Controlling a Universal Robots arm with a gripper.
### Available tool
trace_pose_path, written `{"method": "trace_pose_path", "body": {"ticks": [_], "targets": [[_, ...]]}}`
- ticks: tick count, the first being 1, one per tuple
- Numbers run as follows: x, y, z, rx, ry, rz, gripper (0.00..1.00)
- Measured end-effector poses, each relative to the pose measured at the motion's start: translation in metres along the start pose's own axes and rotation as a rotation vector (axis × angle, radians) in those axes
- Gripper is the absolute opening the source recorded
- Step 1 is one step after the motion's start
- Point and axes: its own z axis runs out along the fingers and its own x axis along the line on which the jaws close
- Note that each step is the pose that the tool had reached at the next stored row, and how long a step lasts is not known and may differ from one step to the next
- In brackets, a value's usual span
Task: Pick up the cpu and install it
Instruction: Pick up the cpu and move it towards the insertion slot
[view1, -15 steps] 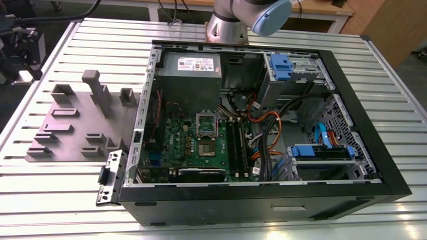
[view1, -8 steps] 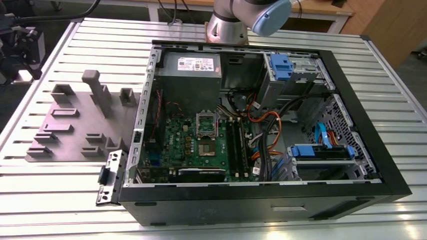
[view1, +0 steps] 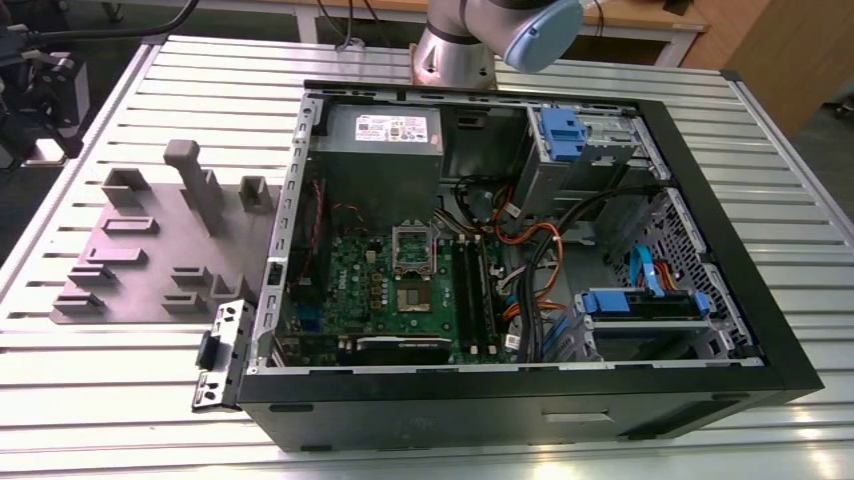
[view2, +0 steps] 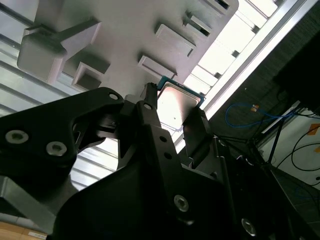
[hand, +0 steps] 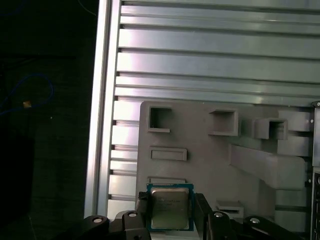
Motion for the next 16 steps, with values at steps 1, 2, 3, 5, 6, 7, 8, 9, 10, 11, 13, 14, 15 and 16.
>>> {"method": "trace_pose_path", "body": {"ticks": [1,2,3,5,6,7,8,9,10,11,13,14,15,16], "targets": [[0.0,0.0,-0.0001,0.0,0.0,0.0,0.45],[0.0,0.0,-0.0003,0.0,0.0,0.0,0.45],[0.0,0.0,-0.0005,0.0,0.0,0.0,0.45],[0.0,0.0,-0.001,0.0,0.0,0.0,0.45],[0.0001,0.0001,-0.0014,0.0001,0.0001,0.0,0.45],[0.0001,0.0001,-0.0018,0.0001,0.0001,0.0,0.45],[0.0,0.0001,-0.0021,0.0,0.0,0.0,0.45],[0.0001,0.0001,-0.0024,-0.0001,-0.0001,0.0,0.45],[0.0001,0.0001,-0.0028,0.0,0.0,0.0,0.45],[0.0001,0.0001,-0.0032,0.0,0.0,0.0,0.45],[0.0001,0.0002,-0.0039,-0.0001,0.0,0.0,0.45],[0.0001,0.0002,-0.0042,0.0,0.0,0.0,0.45],[0.0001,0.0002,-0.0046,0.0,0.0,0.0,0.45],[0.0001,0.0002,-0.0049,-0.0001,-0.0001,0.0,0.45]]}}
